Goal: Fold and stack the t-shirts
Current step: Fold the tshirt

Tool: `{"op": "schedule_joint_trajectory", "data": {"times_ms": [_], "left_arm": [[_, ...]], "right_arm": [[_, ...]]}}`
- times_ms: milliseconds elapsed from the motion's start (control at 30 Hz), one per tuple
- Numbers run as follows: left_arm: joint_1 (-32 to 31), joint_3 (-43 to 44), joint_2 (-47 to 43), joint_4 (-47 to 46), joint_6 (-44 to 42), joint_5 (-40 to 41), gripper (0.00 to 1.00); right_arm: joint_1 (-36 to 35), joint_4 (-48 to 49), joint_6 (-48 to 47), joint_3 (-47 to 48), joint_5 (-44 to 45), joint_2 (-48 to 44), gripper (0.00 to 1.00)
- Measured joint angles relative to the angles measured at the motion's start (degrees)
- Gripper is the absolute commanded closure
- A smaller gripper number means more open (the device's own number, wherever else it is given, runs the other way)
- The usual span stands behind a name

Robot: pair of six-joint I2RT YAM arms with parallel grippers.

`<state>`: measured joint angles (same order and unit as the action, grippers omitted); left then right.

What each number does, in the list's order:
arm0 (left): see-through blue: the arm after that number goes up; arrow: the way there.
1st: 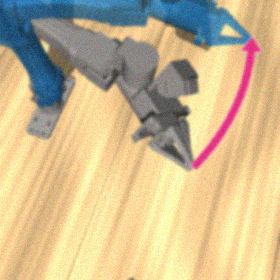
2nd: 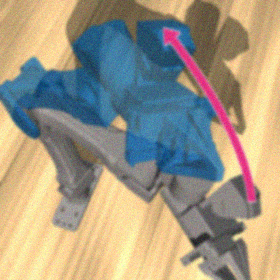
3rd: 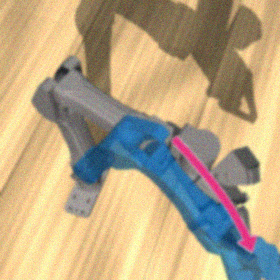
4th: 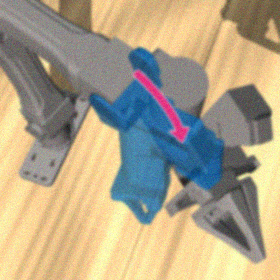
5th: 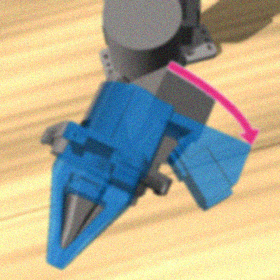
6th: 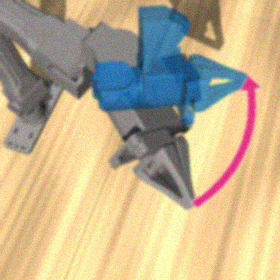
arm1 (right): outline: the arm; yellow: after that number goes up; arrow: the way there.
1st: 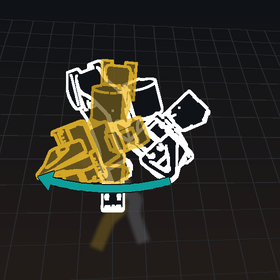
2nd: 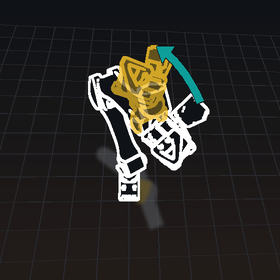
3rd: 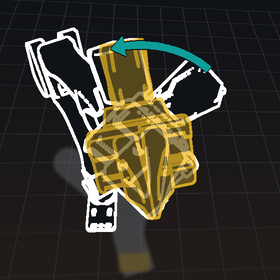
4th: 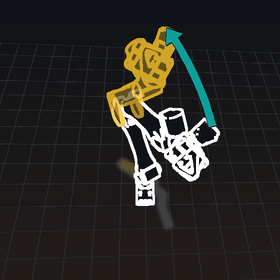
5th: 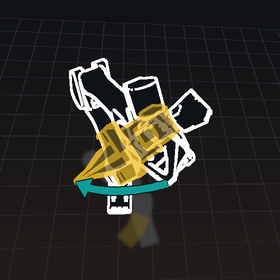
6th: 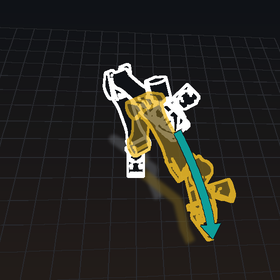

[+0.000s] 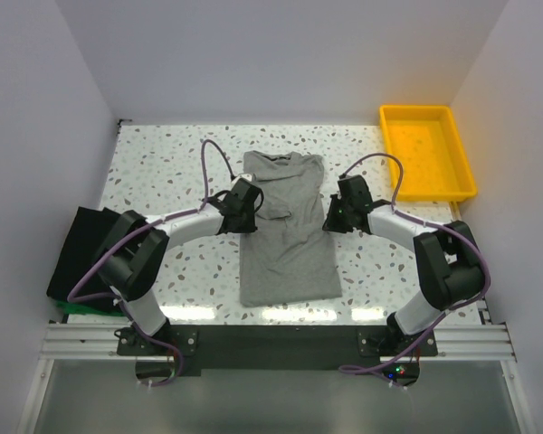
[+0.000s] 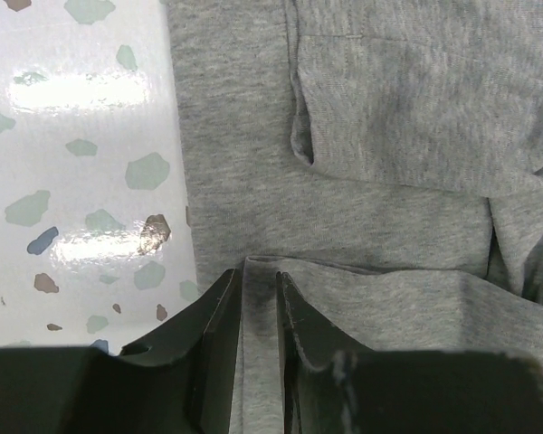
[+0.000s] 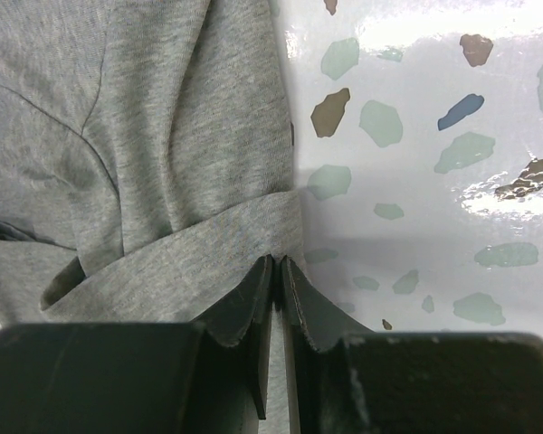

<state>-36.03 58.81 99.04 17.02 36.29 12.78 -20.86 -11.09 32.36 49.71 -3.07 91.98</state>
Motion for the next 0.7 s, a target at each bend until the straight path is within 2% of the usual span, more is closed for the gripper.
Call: {"op": "schedule_joint_trajectory", "data": {"times_ms": [467,567,700], "left_arm": [[0.0,0.0,1.2,-0.2,0.0,-0.5,0.75],[0.0,0.0,1.2,-0.4,0.0,-0.7,0.84],[0.0,-0.1,0.9,-1.2,-0.1,-1.2,0.91]], "right_arm": [[0.0,0.4,0.0,0.0,-0.9,0.6,0.90],[0.0,0.4,0.0,0.0,-0.9,0.6,0.93],[0.0,0.4,0.0,0.0,-0.9,0.6,1.00]]}}
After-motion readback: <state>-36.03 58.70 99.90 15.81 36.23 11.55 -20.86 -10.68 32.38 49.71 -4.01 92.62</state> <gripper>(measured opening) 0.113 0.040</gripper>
